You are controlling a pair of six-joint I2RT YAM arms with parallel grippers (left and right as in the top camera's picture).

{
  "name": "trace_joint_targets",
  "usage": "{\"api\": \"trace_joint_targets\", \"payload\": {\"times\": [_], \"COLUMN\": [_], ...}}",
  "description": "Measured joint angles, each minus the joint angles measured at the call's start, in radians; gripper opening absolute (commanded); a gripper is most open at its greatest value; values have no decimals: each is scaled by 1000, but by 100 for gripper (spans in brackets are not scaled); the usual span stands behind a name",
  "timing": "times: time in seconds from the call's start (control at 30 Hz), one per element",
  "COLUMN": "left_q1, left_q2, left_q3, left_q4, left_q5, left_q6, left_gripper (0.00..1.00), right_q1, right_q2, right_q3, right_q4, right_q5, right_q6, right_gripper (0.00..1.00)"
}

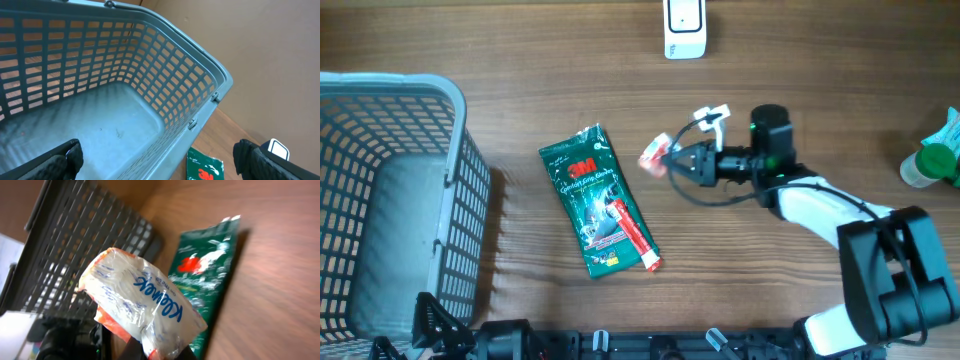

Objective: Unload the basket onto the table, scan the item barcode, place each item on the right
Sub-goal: 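Lift the Kleenex pack and carry it up toward the scanner, then hold the Kleenex pack in front of the white scanner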

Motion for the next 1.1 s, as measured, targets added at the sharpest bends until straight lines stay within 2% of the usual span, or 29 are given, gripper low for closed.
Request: {"api": "trace_joint_targets", "payload": {"times": [0.17,0.23,0.3,0.37,0.5,0.63,0.77,0.87,0.97,1.1], "left_q1": [0,0,0,0,0,0,0,0,0,0], "left_q2": [0,0,0,0,0,0,0,0,0,0], "left_q3": [0,0,0,0,0,0,0,0,0,0], "left_q4": [0,0,0,0,0,0,0,0,0,0], "left_q5": [0,0,0,0,0,0,0,0,0,0], "left_q6": [0,0,0,0,0,0,0,0,0,0], "left_gripper": [100,100,100,100,100,100,100,100,100,100], "right_q1": [-186,-212,-212,-191,-115,-8,67,84,89,89], "right_q2": [-134,-200,-286,-370,-464,-484,-370,-233,-94,82], "right_q3": [-1,8,32,72,135,150,158,167,220,377], "right_q4": [-17,-88,-242,-424,-513,-370,-93,49,69,74], "right_q5": [2,16,71,184,430,777,1067,1207,1279,1326], "right_q6": [-26,-66,-165,-326,-523,-682,-921,-1124,-1281,-1455], "right_gripper": [5,5,5,5,5,4,5,4,4,4]}}
